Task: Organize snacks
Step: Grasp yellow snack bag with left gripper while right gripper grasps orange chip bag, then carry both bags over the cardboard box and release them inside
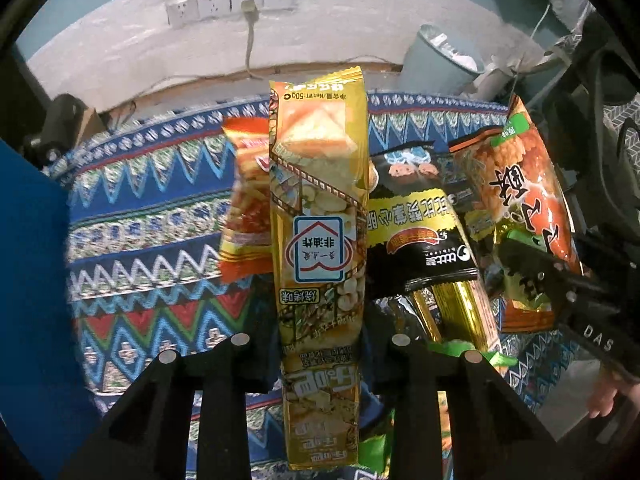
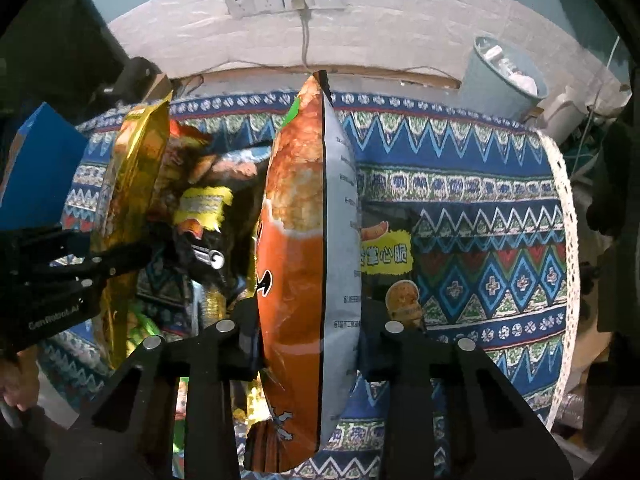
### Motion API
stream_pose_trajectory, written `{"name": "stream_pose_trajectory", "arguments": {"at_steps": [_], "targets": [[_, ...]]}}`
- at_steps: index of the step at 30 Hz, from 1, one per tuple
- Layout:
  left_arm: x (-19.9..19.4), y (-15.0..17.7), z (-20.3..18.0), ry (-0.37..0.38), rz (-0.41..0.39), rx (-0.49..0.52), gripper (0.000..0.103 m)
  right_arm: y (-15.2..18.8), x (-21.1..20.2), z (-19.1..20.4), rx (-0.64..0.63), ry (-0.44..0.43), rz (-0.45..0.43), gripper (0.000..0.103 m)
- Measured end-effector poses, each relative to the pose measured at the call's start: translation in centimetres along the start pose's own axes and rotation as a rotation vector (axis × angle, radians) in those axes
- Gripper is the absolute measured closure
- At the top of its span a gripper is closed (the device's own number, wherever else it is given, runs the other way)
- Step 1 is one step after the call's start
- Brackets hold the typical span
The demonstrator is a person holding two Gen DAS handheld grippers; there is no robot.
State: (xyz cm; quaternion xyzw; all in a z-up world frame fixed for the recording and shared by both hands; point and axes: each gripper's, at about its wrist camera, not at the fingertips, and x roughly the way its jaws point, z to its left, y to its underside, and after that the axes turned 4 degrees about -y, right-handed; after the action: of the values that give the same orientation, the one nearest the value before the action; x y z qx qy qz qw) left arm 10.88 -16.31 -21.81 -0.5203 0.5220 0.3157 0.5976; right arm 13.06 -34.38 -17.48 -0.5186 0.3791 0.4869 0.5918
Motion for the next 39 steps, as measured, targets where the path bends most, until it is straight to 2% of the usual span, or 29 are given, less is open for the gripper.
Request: {"name": "stream_pose_trajectory", "arguments": {"at_steps": [7, 16, 24, 39], "targets": [[-3.4, 1.3, 1.5, -0.011, -0.038, -0.002, 0.072, -0.4, -2.3, 1.2, -0.017, -0.006, -0.052, 0.070], [-8.1, 3.1, 2.4, -0.072, -0.125, 0.026, 0.072, -0.7, -5.5, 3.8, -0.049, -0.024, -0.119, 0.070], [-11.0, 3.2, 3.0, -0.119, -0.187, 0.038, 0.072, -0.8, -8.0, 6.9, -0.094, -0.042, -0.168, 0.070], [-16.2, 5.6, 7.1, -0.214, -0.270, 0.001, 0.072, -1.5, -10.2, 12.7, -0.167, -0.142, -0.210, 0.070]]}}
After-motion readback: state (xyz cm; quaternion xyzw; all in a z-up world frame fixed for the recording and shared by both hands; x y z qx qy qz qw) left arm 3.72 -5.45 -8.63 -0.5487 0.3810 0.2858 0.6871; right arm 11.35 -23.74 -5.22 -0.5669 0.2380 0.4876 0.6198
